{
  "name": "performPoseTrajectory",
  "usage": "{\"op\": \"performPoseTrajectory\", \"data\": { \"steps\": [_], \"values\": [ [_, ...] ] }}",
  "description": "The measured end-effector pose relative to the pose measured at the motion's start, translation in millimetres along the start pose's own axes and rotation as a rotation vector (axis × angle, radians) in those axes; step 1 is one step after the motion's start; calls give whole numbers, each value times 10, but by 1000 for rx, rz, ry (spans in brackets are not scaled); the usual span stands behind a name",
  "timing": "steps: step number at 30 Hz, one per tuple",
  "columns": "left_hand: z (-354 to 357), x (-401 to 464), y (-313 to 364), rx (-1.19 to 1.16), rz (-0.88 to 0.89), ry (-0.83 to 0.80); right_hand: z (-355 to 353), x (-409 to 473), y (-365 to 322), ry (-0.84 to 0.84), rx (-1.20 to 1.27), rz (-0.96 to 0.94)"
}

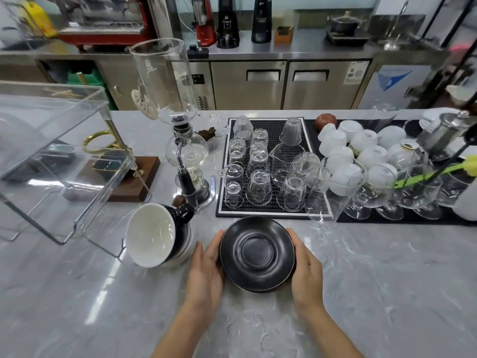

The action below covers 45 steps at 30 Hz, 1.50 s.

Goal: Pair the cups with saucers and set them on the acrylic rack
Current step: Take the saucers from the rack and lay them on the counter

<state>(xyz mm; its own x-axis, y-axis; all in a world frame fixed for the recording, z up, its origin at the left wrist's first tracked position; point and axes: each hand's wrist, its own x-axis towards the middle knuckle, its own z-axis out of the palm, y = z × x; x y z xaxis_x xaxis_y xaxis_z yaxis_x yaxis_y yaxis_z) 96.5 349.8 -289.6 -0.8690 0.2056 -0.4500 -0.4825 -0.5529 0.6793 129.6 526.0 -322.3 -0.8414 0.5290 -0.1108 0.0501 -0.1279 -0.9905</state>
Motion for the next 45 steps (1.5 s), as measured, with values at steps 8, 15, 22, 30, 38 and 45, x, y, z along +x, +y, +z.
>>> {"op": "performPoseTrajectory", "data": {
  "steps": [8, 15, 22, 30, 38, 45],
  "values": [
    [-71, 18, -31, -62, 27, 2, 22, -40, -17, -1, -106, -41],
    [-66, -61, -7, -6, 59, 3, 30, -37, -34, 21, -59, -14],
    [-144, -313, -145, 246, 293, 249, -95, 5, -86, 70, 43, 37],
    [-172, -281, -188, 499, 279, 361, -341, 104, -286, 32, -405, -57],
    [-152, -153, -74, 1002, 350, 304, -241, 275, -367, -103, -840, -79],
    [-157, -74, -31, 1163, 425, 287, -228, 310, -416, -166, -1049, -116]
  ]
}}
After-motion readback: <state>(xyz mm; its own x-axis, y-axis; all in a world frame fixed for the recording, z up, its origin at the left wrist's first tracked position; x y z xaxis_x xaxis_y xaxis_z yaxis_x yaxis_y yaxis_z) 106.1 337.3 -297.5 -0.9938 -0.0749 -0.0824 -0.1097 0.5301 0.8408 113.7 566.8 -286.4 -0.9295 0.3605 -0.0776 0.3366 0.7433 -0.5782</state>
